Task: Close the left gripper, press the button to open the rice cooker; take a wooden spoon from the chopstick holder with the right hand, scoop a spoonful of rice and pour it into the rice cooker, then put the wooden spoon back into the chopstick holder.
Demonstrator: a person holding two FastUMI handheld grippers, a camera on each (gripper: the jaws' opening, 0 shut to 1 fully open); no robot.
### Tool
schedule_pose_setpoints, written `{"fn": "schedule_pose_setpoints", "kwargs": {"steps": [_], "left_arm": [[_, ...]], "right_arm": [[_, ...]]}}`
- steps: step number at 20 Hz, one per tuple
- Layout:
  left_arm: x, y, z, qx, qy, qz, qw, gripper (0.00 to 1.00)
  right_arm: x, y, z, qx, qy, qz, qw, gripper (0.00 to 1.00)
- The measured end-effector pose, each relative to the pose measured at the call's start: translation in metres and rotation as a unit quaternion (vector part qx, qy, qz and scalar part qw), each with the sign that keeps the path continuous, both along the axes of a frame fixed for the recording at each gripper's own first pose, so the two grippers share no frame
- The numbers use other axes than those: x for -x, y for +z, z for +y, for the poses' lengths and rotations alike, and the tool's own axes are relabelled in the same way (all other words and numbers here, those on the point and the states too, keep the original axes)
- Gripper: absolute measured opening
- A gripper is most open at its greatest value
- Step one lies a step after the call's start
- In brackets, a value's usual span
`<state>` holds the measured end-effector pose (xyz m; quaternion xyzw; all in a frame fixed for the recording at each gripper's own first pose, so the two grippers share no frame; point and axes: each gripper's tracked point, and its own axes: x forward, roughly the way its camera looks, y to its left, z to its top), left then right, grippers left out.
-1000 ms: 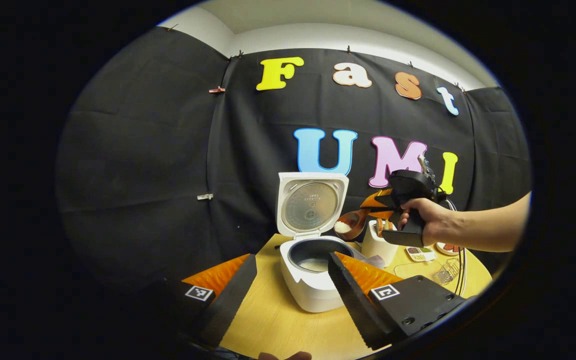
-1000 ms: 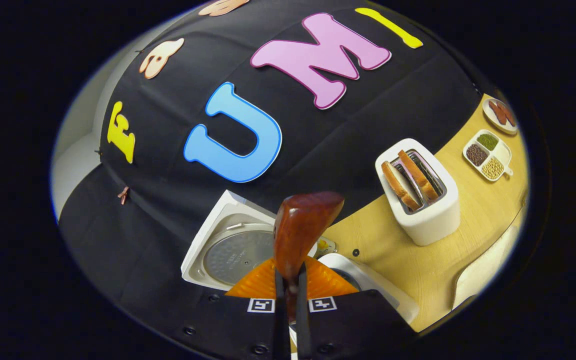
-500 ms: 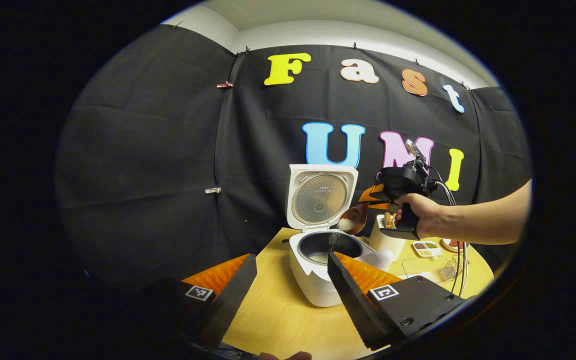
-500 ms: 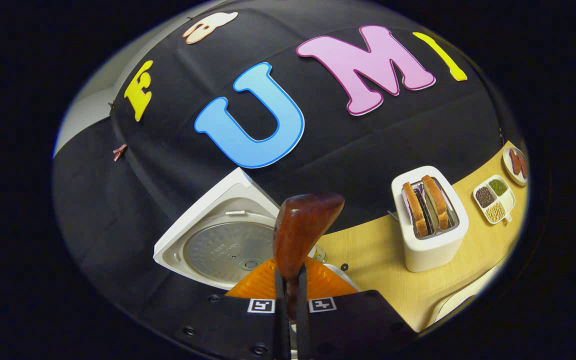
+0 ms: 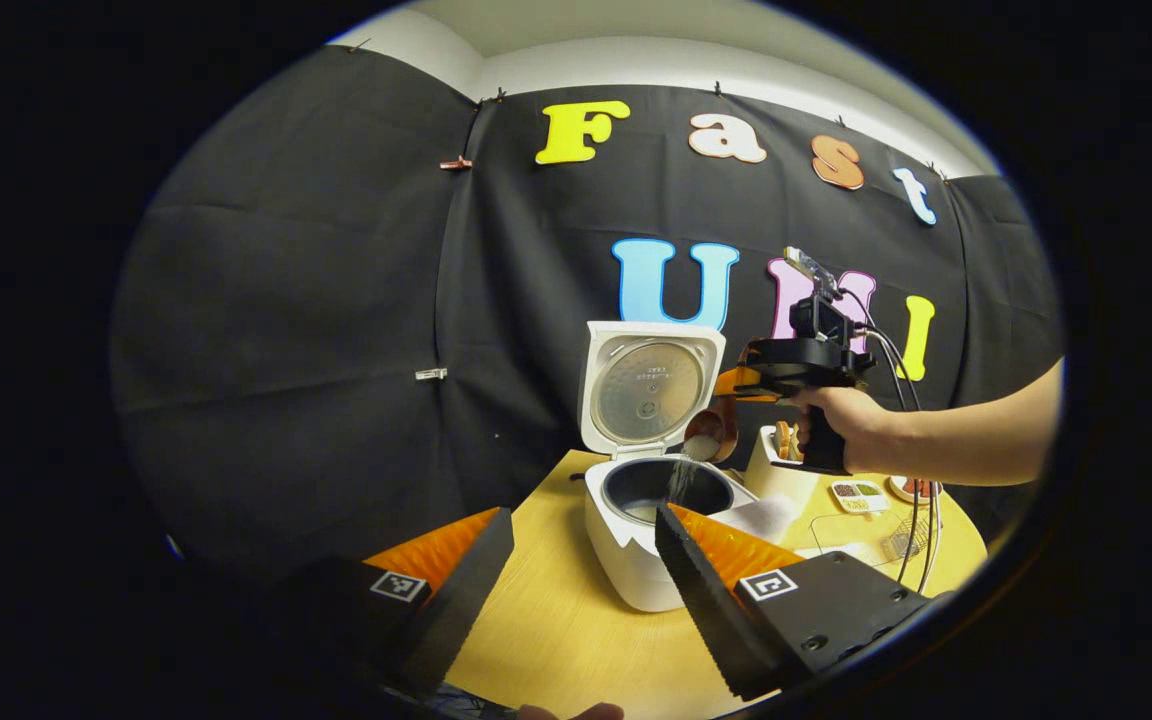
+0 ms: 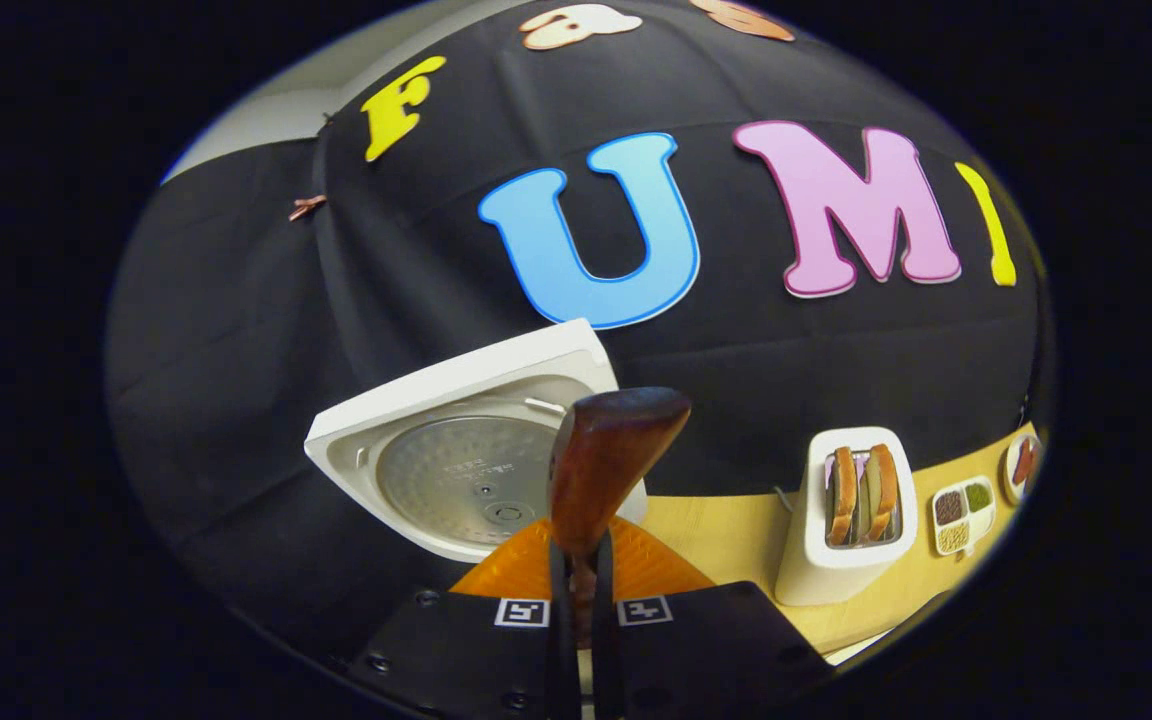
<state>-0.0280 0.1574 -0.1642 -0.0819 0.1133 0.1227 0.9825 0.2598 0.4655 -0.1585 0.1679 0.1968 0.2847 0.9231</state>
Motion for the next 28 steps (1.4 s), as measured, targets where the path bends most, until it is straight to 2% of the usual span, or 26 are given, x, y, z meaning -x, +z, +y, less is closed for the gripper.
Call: {"fn": "schedule_pose_setpoints", "kwargs": {"steps": [6, 10, 14, 19, 22, 23, 24, 25, 28], "left_arm": [[0.002, -0.003, 0.007, 0.003, 0.012, 0.006, 1.0, 0.98], [0.004, -0.004, 0.007, 0.0, 0.014, 0.008, 1.0, 0.98], [0.007, -0.005, 0.005, 0.004, 0.016, 0.01, 1.0, 0.98], [0.012, -0.002, 0.004, -0.005, 0.019, 0.007, 1.0, 0.98], [0.015, -0.001, 0.001, -0.006, 0.02, 0.005, 1.0, 0.98], [0.017, -0.001, 0.001, -0.005, 0.021, 0.006, 1.0, 0.98], [0.018, -0.001, 0.0, -0.004, 0.022, 0.006, 1.0, 0.98], [0.02, -0.001, -0.001, -0.006, 0.023, 0.006, 1.0, 0.98], [0.027, 0.0, -0.007, -0.017, 0.021, 0.011, 1.0, 0.98]], "right_arm": [[0.017, 0.006, 0.026, 0.07, 0.06, -0.069, 0.993, 0.1], [0.028, 0.013, 0.039, 0.113, 0.093, -0.117, 0.982, 0.1], [0.046, 0.023, 0.05, 0.167, 0.128, -0.193, 0.958, 0.1], [0.076, 0.03, 0.066, 0.221, 0.175, -0.275, 0.919, 0.09], [0.083, 0.028, 0.069, 0.243, 0.19, -0.299, 0.903, 0.1], [0.084, 0.026, 0.067, 0.249, 0.192, -0.299, 0.901, 0.1], [0.085, 0.026, 0.067, 0.242, 0.193, -0.289, 0.906, 0.1], [0.086, 0.025, 0.066, 0.219, 0.191, -0.266, 0.919, 0.1], [0.069, 0.021, 0.05, 0.126, 0.152, -0.146, 0.969, 0.1]]}}
